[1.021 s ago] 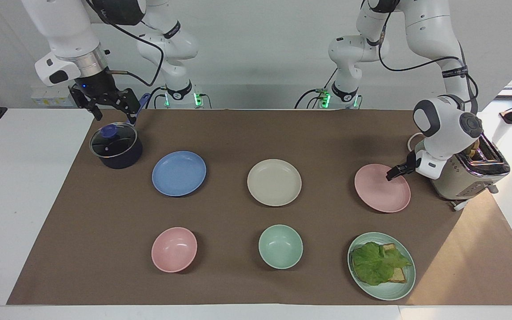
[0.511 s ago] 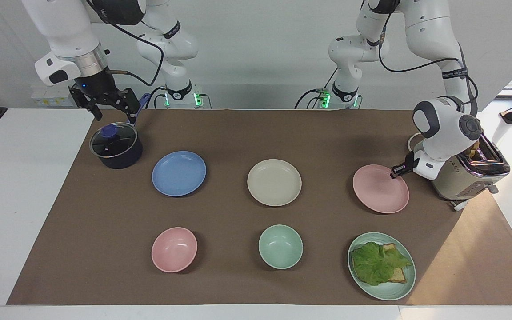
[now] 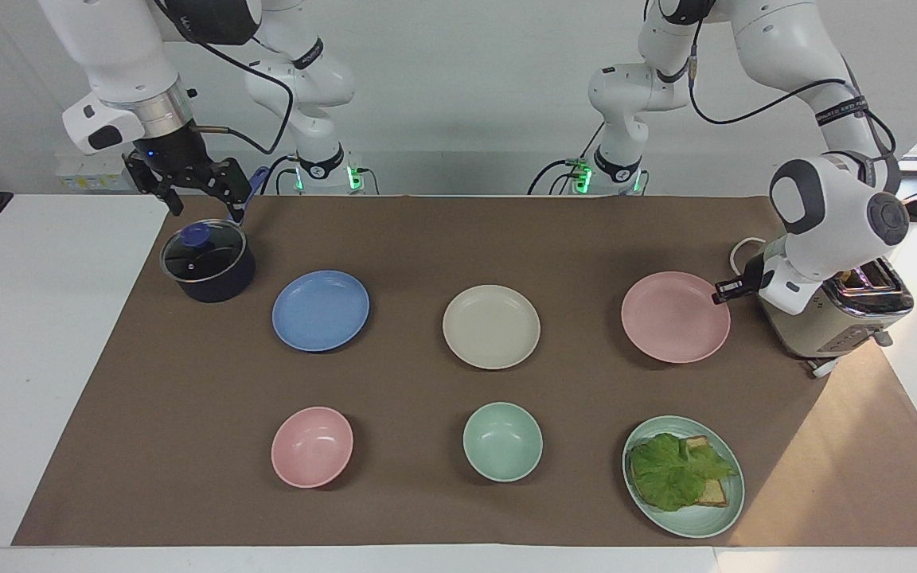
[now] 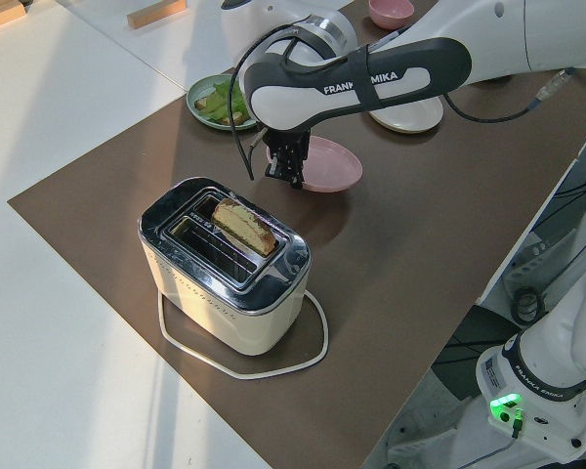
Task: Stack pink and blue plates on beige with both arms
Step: 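Lift the pink plate with the left gripper onto the beige plate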
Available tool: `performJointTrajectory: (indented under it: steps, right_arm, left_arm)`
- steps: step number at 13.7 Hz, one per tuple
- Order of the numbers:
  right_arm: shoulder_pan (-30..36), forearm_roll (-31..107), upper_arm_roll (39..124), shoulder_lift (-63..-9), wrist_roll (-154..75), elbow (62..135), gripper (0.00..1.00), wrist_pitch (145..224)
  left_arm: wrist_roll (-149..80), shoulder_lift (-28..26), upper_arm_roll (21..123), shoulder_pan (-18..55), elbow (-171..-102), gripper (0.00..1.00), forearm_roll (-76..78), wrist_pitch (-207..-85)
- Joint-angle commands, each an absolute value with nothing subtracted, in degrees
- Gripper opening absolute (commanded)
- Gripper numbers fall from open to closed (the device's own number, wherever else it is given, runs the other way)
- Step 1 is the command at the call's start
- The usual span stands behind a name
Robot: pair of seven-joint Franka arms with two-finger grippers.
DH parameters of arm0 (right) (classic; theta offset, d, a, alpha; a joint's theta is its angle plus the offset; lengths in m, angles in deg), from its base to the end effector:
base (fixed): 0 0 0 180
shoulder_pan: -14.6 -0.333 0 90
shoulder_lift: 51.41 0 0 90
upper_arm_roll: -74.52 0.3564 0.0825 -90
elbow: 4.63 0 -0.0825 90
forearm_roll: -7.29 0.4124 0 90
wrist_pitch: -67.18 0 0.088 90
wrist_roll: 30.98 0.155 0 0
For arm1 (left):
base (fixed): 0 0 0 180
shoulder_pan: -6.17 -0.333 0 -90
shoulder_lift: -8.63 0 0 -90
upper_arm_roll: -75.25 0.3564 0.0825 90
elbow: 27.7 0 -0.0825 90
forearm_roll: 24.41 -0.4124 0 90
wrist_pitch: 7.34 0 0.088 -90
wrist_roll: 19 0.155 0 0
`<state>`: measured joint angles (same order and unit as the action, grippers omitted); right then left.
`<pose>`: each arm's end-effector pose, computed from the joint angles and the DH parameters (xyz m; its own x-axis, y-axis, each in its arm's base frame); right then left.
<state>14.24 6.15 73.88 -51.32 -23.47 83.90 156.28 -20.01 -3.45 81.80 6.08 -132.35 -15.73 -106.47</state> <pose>0.5826 -0.0060 0.6275 0.9907 -0.1358 0.0109 -0.1360 -0.9905 0.0186 0.5970 0.0457 0.3798 0.9398 0.1560 -0.3040 0.1960 -0.9749 0.1059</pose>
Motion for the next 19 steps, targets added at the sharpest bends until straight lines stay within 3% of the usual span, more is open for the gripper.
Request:
performJointTrajectory:
  steps: [1,4,8,15,19]
  right_arm:
    - [14.52,7.37,73.91,-52.73,-23.34,85.63,1.0,157.01]
    - [14.52,7.37,73.91,-52.73,-23.34,85.63,1.0,157.01]
    - [14.52,7.37,73.91,-52.73,-23.34,85.63,1.0,157.01]
    - [14.52,7.37,73.91,-52.73,-23.43,85.63,1.0,157.01]
    - [14.52,7.37,73.91,-52.73,-23.43,85.63,1.0,157.01]
  left_arm:
    - [-24.42,-3.67,79.93,7.05,-127.03,0.0,-13.25,-99.73]
    - [-37.24,-3.32,72.2,8.1,-125.97,0.0,-13.16,-99.8]
    - [-47.63,-2.27,71.39,16.44,-127.8,0.0,-12.02,-101.9]
    - [-50.02,-2.44,71.39,27.17,-136.76,0.0,-8.24,-119.01]
    - [-49.93,-2.53,71.39,28.32,-140.38,0.02,-7.62,-125.99]
